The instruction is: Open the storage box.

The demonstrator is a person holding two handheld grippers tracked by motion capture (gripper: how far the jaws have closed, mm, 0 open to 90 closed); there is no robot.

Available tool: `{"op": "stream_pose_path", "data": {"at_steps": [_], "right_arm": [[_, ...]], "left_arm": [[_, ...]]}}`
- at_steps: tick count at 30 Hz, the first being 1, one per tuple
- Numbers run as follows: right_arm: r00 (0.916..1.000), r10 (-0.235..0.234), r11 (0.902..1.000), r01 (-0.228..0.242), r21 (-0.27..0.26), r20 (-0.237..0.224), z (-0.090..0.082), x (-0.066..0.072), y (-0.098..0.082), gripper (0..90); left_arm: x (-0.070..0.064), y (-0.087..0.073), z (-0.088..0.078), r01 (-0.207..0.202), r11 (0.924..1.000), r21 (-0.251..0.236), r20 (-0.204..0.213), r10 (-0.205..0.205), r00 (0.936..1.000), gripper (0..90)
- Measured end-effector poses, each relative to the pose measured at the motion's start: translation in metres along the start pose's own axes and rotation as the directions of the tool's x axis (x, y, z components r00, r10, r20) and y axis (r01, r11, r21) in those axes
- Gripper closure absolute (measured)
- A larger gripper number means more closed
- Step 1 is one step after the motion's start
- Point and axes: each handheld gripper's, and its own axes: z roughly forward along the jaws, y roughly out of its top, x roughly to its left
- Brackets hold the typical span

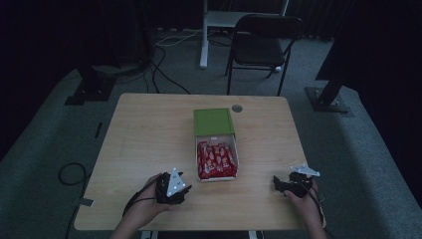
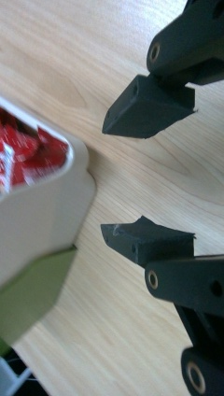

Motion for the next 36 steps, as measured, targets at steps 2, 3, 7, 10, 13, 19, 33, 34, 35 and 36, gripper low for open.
{"op": "stream_pose_path", "data": {"at_steps": [2,3,7,10,13,19,33,34,35,36], "right_arm": [[1.0000,0.000,1.0000,0.000,0.000,0.000,0.000,0.000,0.000,10.6],[1.0000,0.000,1.0000,0.000,0.000,0.000,0.000,0.000,0.000,10.6],[1.0000,0.000,1.0000,0.000,0.000,0.000,0.000,0.000,0.000,10.6],[1.0000,0.000,1.0000,0.000,0.000,0.000,0.000,0.000,0.000,10.6],[1.0000,-0.001,1.0000,0.001,0.000,0.000,0.000,0.000,0.000,10.6],[1.0000,-0.002,1.0000,0.002,0.000,0.000,0.000,0.000,0.000,10.6],[1.0000,-0.002,1.0000,0.002,0.000,0.000,0.000,0.000,0.000,10.6],[1.0000,-0.002,1.0000,0.002,0.000,0.000,0.000,0.000,0.000,10.6],[1.0000,-0.002,1.0000,0.002,0.000,0.000,0.000,0.000,0.000,10.6],[1.0000,-0.002,1.0000,0.002,0.000,0.000,0.000,0.000,0.000,10.6]], "left_arm": [[0.005,-0.005,0.000,0.019,0.9998,0.000,0.000,-0.019,0.9998,43.3],[0.008,-0.008,0.000,0.030,0.9995,-0.001,-0.005,-0.030,0.9995,42.8],[0.018,-0.017,-0.002,0.086,0.9962,-0.014,-0.011,-0.086,0.9962,40.3],[0.027,-0.024,-0.003,0.120,0.9926,-0.022,-0.027,-0.120,0.9923,39.3],[0.035,-0.031,-0.006,0.162,0.9860,-0.039,-0.031,-0.163,0.9861,38.6],[0.045,-0.043,-0.010,0.208,0.9769,-0.050,-0.044,-0.210,0.9767,34.5],[0.064,-0.059,-0.017,0.312,0.9470,-0.076,-0.074,-0.317,0.9454,17.0],[0.066,-0.060,-0.018,0.324,0.9427,-0.078,-0.077,-0.330,0.9407,14.8],[0.067,-0.061,-0.018,0.338,0.9379,-0.080,-0.078,-0.344,0.9359,13.0],[0.069,-0.063,-0.018,0.348,0.9336,-0.084,-0.080,-0.355,0.9316,8.8]]}}
